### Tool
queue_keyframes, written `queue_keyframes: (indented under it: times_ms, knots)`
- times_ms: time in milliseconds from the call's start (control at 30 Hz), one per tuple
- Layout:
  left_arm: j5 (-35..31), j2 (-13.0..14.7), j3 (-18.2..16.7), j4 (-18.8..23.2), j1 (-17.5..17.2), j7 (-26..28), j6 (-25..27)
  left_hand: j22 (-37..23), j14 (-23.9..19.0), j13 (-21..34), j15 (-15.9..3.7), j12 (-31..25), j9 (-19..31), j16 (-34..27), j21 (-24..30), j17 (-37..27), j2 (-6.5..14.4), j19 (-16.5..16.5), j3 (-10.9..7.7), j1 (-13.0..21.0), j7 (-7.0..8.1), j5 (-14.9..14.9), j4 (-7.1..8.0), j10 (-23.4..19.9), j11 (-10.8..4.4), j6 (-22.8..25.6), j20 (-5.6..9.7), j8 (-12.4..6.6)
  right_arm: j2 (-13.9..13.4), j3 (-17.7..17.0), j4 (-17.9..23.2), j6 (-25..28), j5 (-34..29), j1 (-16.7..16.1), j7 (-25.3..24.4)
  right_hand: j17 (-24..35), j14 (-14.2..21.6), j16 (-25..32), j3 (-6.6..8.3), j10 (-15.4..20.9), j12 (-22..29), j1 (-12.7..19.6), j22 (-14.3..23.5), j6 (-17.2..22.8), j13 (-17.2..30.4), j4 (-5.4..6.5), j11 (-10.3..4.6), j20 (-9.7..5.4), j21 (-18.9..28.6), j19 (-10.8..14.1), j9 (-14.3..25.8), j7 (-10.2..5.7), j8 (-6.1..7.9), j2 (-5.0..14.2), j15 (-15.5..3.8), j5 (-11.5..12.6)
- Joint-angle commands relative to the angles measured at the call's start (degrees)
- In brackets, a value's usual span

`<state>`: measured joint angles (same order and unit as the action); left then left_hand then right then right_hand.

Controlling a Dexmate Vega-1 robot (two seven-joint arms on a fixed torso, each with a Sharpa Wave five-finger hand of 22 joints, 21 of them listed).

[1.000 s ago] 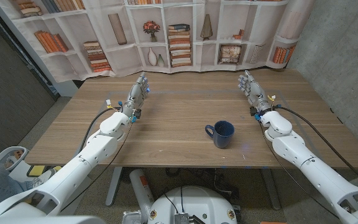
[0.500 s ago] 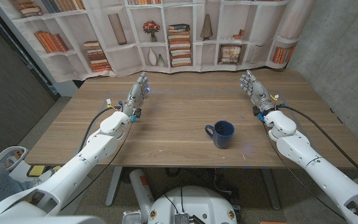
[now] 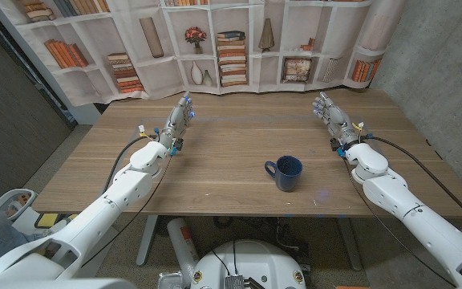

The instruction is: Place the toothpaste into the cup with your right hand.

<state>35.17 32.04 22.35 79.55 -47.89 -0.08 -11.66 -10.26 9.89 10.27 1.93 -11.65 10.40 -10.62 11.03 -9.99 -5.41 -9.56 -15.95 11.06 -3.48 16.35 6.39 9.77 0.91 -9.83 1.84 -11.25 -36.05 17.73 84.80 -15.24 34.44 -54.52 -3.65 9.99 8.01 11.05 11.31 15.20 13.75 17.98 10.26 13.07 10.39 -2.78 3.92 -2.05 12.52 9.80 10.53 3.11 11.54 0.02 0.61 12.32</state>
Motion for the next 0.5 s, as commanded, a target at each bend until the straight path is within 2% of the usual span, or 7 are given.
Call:
queue_keyframes:
  times_ms: [33,300,500]
  knots:
    - [-0.4,-0.4,0.8,-1.4,1.7,-1.1,0.8,-0.1,8.4,0.3,-0.24,-0.2,0.2,-0.1,0.3,-0.3,0.2,-10.4,-0.1,0.8,0.29,0.3,-0.34,7.4,-0.44,-8.1,-0.23,-0.26,-1.0,-1.0,1.6,-1.0,-1.1,-2.3,-1.8,0.1,0.9,0.4,0.25,1.1,0.5,0.8,0.2,0.6,0.1,-0.58,-0.17,-0.27,0.4,0.9,0.2,-0.16,0.34,-0.13,-0.25,-0.2]
    - [-0.7,-0.5,1.2,-1.8,2.5,-1.3,1.1,-0.1,8.4,0.3,-0.2,-0.2,0.2,-0.1,0.3,-0.3,0.3,-10.4,-0.08,0.9,0.28,0.3,-0.4,7.4,-0.43,-8.0,-0.35,-0.25,-2.0,-1.8,2.5,-2.4,-2.6,-4.4,-3.1,0.1,1.2,0.4,0.32,1.2,0.5,1.1,0.2,0.9,0.1,-0.81,-0.13,-0.48,0.3,1.1,0.2,-0.38,0.39,-0.07,-0.44,-0.2]
    - [-1.0,-0.8,1.8,-2.4,3.4,-2.1,1.4,-0.1,8.4,0.3,-0.25,-0.1,0.2,-0.1,0.3,-0.3,0.4,-10.5,-0.04,1.0,0.28,0.3,-0.45,7.4,-0.58,-7.9,-0.37,-0.24,-3.6,-3.0,5.0,-2.7,-4.4,-7.0,-5.1,0.1,1.4,0.3,0.43,1.4,0.4,1.4,0.2,1.2,0.1,-1.02,-0.38,-0.7,0.3,1.2,0.2,-0.61,0.43,0.05,-0.64,-0.2]
